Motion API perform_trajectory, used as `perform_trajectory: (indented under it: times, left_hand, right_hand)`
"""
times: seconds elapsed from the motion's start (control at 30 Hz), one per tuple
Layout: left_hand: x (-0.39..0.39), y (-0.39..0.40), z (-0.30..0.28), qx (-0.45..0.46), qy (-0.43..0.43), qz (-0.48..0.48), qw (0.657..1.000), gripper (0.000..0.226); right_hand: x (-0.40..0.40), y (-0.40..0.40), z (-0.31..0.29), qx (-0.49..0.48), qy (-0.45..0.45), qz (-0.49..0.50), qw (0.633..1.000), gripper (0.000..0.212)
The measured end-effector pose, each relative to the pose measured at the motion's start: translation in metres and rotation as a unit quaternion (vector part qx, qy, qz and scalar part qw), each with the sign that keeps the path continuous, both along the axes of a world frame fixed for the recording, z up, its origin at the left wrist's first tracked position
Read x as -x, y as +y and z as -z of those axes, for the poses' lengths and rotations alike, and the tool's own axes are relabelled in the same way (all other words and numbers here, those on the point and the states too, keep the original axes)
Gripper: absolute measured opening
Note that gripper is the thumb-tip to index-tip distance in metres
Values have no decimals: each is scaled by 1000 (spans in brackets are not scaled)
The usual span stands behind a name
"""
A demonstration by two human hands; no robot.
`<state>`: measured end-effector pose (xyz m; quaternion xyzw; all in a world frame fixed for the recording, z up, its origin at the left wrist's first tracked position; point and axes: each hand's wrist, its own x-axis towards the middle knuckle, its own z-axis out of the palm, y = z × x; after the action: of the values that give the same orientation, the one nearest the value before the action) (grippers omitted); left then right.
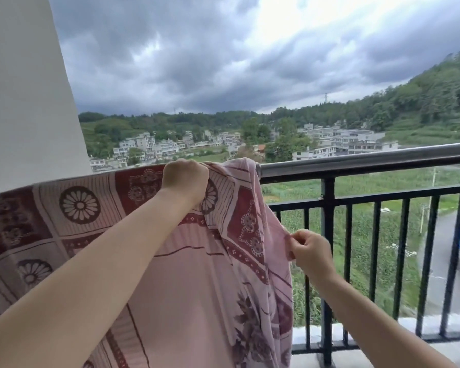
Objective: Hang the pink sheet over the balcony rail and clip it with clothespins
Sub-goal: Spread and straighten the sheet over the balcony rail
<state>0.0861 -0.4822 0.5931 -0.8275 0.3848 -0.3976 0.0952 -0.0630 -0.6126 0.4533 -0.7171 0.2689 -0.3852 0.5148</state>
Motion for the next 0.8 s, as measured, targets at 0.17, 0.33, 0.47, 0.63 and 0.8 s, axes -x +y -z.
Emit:
perform_trajectory:
  times: [0.17,0.33,0.47,0.63,0.8]
  left_hand:
    - [12,-20,0,8,22,-61,998,27]
    - [15,-36,-9,-3,50,-115,992,32]
    - [18,-56,-28,23,101,-148,984,31]
    - [55,-105,-36,212,91,129,964,38]
    - [95,-190,-47,115,195,131,965,66]
  right_hand:
    - [49,-41,-78,243,-52,217,944,15]
    - [50,-99,-171,309,-80,312,895,21]
    - [32,-135,-222,401,-31,312,861,24]
    - [15,-195,-270,484,33,333,809,25]
    - [-10,-264,-297,491,91,281,819,27]
